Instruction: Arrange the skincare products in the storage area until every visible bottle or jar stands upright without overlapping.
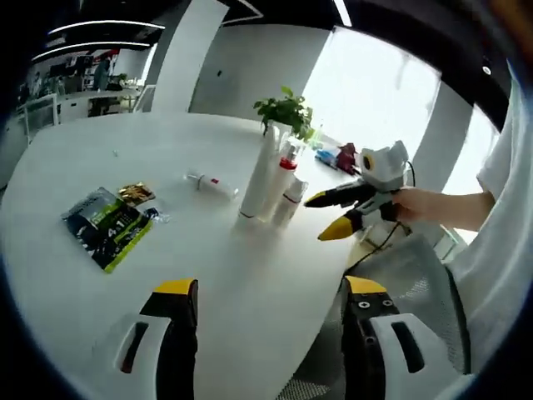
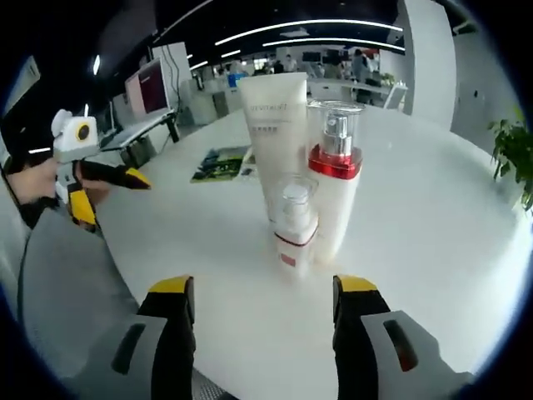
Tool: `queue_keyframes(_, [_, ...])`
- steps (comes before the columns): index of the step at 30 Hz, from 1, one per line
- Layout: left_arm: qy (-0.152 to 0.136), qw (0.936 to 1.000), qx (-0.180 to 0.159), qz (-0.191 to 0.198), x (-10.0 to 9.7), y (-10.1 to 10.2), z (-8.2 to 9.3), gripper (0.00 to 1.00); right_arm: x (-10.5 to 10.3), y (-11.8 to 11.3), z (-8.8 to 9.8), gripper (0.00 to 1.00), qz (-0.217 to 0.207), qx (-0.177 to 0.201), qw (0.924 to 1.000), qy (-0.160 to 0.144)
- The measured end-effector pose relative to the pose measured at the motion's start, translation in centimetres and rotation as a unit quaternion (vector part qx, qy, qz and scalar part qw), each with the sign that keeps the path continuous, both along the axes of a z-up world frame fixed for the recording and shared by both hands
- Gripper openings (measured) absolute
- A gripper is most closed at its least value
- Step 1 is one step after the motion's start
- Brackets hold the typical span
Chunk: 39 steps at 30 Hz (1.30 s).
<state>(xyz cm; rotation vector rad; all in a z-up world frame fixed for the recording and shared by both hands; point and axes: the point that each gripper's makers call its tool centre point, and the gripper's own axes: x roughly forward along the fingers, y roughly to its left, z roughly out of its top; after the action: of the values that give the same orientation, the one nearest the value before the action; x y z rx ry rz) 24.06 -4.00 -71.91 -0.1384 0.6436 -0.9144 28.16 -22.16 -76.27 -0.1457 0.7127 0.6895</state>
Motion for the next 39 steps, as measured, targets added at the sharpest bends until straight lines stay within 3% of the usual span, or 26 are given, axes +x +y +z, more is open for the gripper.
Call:
queue_keyframes(8, [-0.006, 0.9995, -0.002, 0.031, -1.1, 2.3, 0.4, 0.67, -1.5, 0.9, 0.3, 0.73, -0.004, 0.009, 0.9999, 0.006])
queue_keyframes(11, [-0.011, 0.9991, -0.001, 0.040, -1.5, 3.0, 0.7, 0.68, -1.9, 1.5, 1.2, 0.75, -0.005, 0.023, 0.9997, -0.009])
queue_keyframes(17, [-0.017, 0.9979, -0.003, 0.062, -2.3, 4.4, 1.0, 0.69, -2.8, 2.7, 2.3, 0.75, -0.010, 0.043, 0.9990, 0.001])
queue_keyframes(21, [-0.021, 0.9972, -0.001, 0.072, -2.9, 5.1, 1.4, 0.71, -3.3, 3.6, 3.1, 0.76, -0.011, 0.056, 0.9983, -0.011])
queue_keyframes(28, [-0.012, 0.9953, 0.004, 0.096, -4.0, 6.7, 1.3, 0.76, -4.0, 5.0, 3.3, 0.82, -0.008, 0.071, 0.9974, -0.009])
queue_keyframes(39, [-0.011, 0.9956, 0.007, 0.093, -5.0, 6.8, 1.8, 0.81, -4.6, 5.4, 3.7, 0.91, 0.001, 0.089, 0.9959, -0.018])
